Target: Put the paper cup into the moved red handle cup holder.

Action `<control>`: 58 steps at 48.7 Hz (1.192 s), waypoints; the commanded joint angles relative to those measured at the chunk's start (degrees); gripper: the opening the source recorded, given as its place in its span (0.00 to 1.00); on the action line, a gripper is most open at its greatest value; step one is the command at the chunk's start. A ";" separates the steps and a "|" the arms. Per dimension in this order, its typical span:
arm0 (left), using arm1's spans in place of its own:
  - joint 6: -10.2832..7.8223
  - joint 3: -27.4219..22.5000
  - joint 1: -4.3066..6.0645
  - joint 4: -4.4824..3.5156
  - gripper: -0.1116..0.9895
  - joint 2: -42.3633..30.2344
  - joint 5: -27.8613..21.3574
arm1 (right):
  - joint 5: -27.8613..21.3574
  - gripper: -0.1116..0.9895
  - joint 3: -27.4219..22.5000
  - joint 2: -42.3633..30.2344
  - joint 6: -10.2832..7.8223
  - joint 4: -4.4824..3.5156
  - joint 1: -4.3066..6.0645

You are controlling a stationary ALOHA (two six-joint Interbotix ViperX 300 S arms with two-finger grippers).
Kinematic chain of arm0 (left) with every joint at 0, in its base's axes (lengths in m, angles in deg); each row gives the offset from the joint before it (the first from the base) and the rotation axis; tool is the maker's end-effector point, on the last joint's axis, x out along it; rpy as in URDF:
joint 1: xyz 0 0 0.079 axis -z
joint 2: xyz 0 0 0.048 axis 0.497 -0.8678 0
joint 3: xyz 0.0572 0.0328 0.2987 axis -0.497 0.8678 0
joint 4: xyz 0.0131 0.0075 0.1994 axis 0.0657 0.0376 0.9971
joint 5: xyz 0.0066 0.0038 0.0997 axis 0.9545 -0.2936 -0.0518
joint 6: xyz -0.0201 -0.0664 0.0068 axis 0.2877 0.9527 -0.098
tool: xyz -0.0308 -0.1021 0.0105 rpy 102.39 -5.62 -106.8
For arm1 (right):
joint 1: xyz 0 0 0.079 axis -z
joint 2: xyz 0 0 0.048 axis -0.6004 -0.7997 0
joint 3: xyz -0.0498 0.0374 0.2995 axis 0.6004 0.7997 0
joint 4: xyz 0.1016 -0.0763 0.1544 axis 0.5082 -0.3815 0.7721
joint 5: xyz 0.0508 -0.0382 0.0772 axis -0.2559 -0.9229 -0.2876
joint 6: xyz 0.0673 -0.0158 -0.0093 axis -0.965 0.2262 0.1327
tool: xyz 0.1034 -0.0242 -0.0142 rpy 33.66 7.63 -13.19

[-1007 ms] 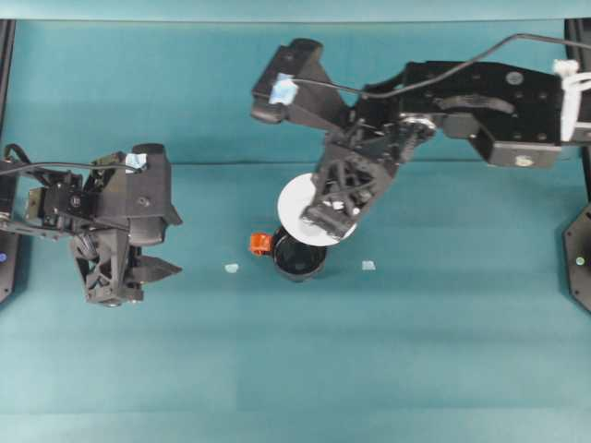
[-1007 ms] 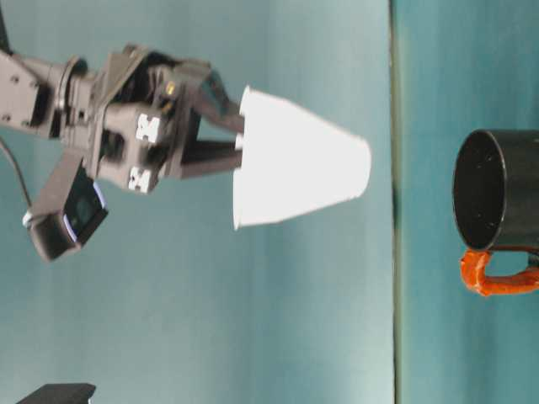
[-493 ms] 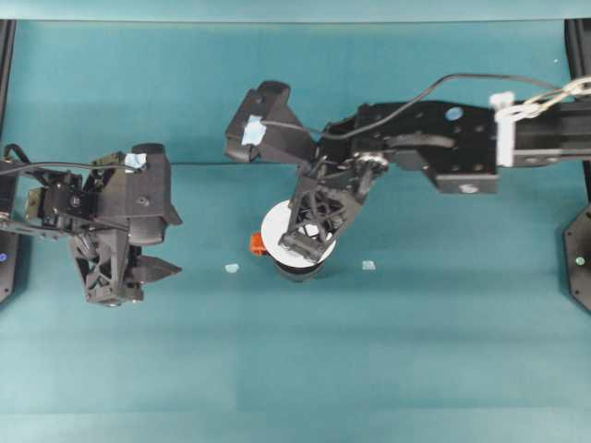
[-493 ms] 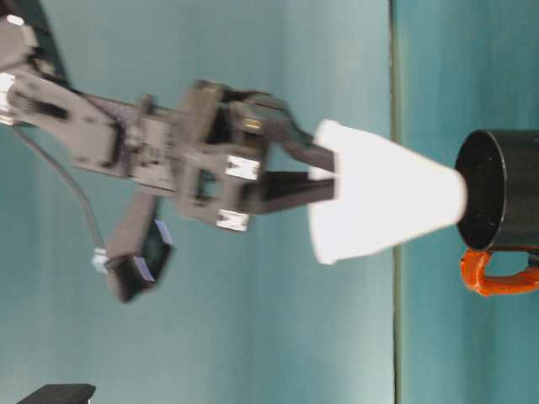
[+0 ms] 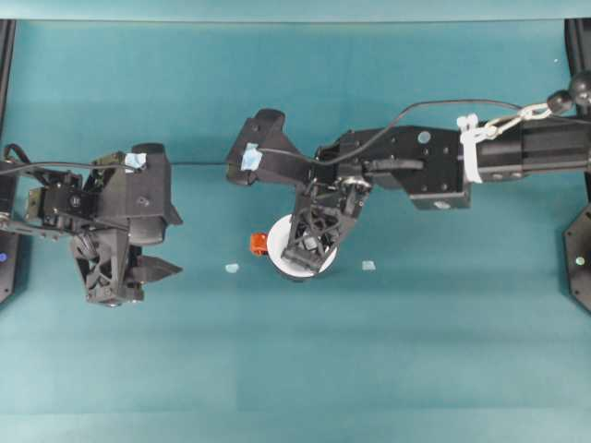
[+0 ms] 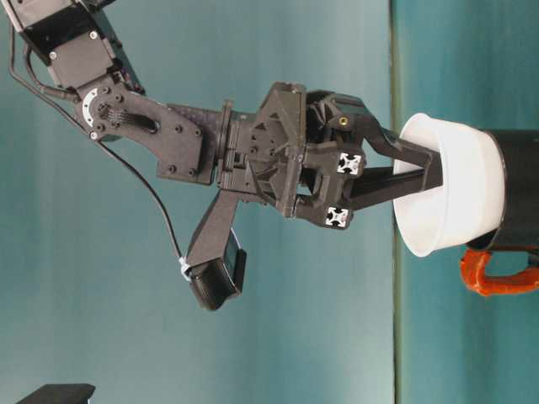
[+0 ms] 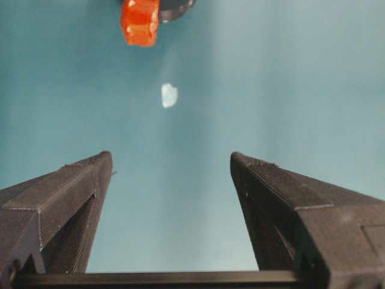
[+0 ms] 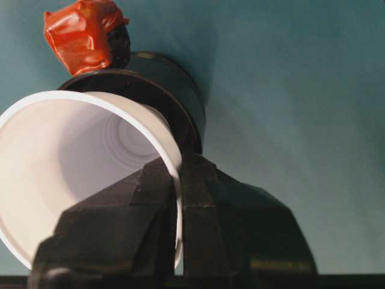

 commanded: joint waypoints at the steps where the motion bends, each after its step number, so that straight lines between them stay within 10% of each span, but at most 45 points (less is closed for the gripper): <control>1: 0.09 -0.53 0.09 0.09 0.87 0.18 0.44 | 0.18 0.00 -0.26 0.35 0.53 -0.44 -0.26; 14: 0.09 -0.44 0.09 0.09 0.87 0.09 0.44 | 0.26 0.00 -0.62 0.35 0.53 -0.26 -0.35; 30: 0.18 0.88 0.09 0.09 0.87 1.05 0.35 | 0.44 0.07 -0.79 0.26 0.18 3.34 -0.18; 37: 1.14 1.23 0.00 0.09 0.87 1.41 0.44 | 0.35 0.26 -0.79 0.26 0.18 3.43 -0.35; 50: 3.69 2.20 0.00 0.09 0.87 2.46 0.44 | 0.70 0.92 -0.97 0.62 0.26 3.25 -0.70; 58: 3.96 2.20 0.00 0.09 0.87 2.46 0.35 | 0.88 0.91 -1.85 1.05 0.26 3.25 -1.05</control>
